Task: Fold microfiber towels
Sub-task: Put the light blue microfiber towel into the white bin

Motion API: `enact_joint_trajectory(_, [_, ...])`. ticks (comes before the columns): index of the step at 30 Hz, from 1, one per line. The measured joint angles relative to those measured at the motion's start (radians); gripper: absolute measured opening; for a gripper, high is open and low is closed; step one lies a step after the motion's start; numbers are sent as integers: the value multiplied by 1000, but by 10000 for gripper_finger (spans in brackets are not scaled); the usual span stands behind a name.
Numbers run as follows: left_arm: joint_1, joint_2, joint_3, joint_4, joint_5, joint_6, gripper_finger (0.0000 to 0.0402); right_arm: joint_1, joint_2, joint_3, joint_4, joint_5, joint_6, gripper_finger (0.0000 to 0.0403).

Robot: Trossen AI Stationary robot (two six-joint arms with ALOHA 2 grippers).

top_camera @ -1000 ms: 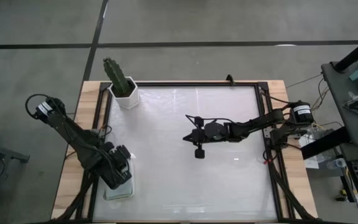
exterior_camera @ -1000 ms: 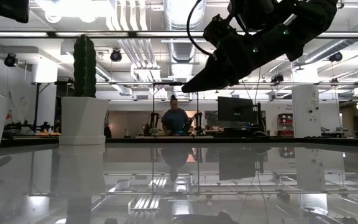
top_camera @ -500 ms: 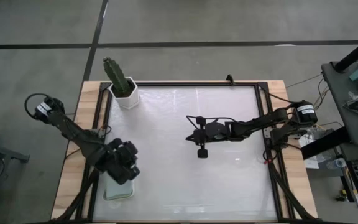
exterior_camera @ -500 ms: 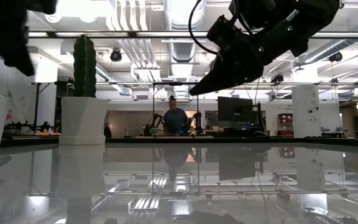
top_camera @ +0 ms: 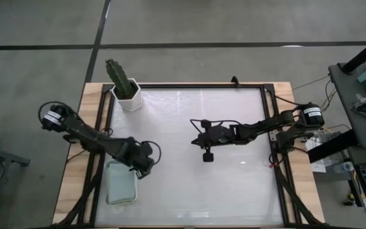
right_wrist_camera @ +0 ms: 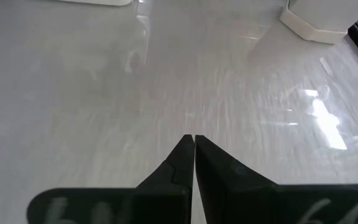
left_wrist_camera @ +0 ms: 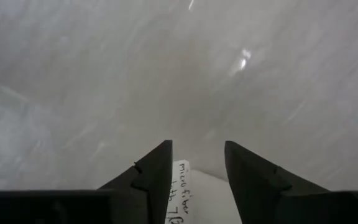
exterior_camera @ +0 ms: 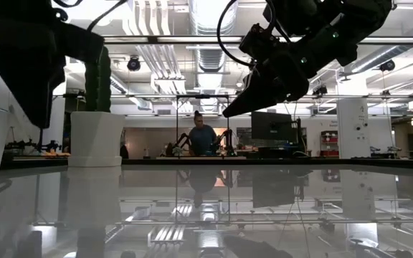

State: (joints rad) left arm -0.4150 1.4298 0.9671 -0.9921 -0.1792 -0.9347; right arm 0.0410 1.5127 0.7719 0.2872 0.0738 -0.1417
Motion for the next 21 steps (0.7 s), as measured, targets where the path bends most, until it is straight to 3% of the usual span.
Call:
enact_joint_trajectory(6, [18, 40, 6, -46, 62, 25, 132, 0, 0, 0, -1, 0, 1, 9])
enact_joint_trajectory(14, [18, 84, 5, -47, 65, 46, 129, 0, 1, -1, -2, -1, 13, 9])
enact_joint_trajectory(17, [18, 90, 5, -48, 62, 65, 107, 0, 1, -1, -2, -2, 13, 9])
enact_joint_trajectory(21, [22, 84, 5, -47, 57, 77, 48, 0, 1, -1, -1, -2, 12, 9])
